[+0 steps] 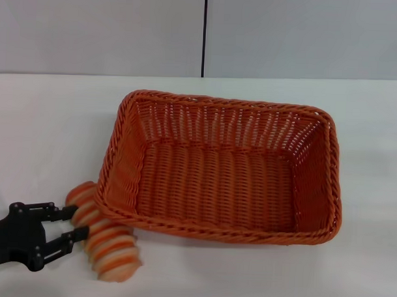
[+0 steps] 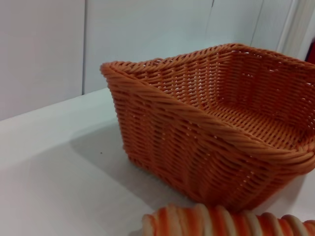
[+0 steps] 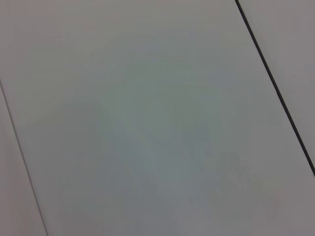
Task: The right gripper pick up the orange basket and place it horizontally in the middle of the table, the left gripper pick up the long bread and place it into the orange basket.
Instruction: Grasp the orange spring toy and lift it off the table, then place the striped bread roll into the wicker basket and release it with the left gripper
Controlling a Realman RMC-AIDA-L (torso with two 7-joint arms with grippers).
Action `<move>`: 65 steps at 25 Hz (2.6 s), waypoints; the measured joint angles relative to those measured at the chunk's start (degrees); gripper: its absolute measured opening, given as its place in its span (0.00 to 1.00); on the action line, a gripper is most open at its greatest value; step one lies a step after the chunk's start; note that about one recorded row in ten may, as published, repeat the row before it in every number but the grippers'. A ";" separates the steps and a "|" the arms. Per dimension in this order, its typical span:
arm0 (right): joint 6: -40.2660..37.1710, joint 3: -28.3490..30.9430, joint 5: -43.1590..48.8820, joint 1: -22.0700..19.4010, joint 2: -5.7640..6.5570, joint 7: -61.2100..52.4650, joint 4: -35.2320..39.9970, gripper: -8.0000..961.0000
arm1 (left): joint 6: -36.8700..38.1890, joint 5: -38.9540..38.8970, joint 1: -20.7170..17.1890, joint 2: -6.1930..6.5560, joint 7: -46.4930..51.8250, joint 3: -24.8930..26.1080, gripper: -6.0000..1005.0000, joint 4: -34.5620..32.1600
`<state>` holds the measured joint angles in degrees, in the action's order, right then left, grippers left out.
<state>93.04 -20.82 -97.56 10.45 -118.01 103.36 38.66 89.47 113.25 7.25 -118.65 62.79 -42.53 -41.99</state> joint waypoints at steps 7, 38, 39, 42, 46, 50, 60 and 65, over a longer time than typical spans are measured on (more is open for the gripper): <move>-0.13 1.34 0.04 0.06 0.11 0.42 -0.56 0.61 | 0.23 0.00 0.48 -0.01 -0.89 0.00 0.40 1.03; -0.54 2.18 -0.09 0.44 0.77 1.49 -2.95 0.61 | -2.80 -1.70 1.19 0.12 -3.99 0.47 0.17 2.73; -0.59 2.18 -0.10 0.44 0.79 1.49 -2.96 0.61 | -2.80 -1.70 1.19 0.12 -3.99 0.47 0.16 2.73; -0.66 2.19 -0.14 0.47 0.84 1.49 -2.98 0.61 | -1.49 -2.50 0.55 0.36 -3.34 0.61 0.14 0.78; -0.67 2.18 -0.18 0.55 0.86 1.49 -2.98 0.61 | -0.47 -2.43 -0.85 0.48 -1.11 0.62 0.11 -4.31; -0.67 2.19 -0.26 0.54 0.94 1.49 -2.98 0.61 | -0.16 -2.25 -2.39 0.59 2.15 0.65 0.08 -10.84; -0.44 2.24 -0.27 0.60 0.95 1.49 -2.98 0.61 | 5.02 -2.26 -2.87 0.81 7.35 12.08 0.07 -25.96; -0.25 2.28 -0.29 0.72 0.79 1.48 -2.98 0.61 | 7.77 -3.55 -1.62 0.85 9.72 16.41 0.07 -28.91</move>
<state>92.79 -18.54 -97.85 11.18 -117.22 104.84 35.68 97.24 109.70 5.63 -117.79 72.51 -26.12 -70.90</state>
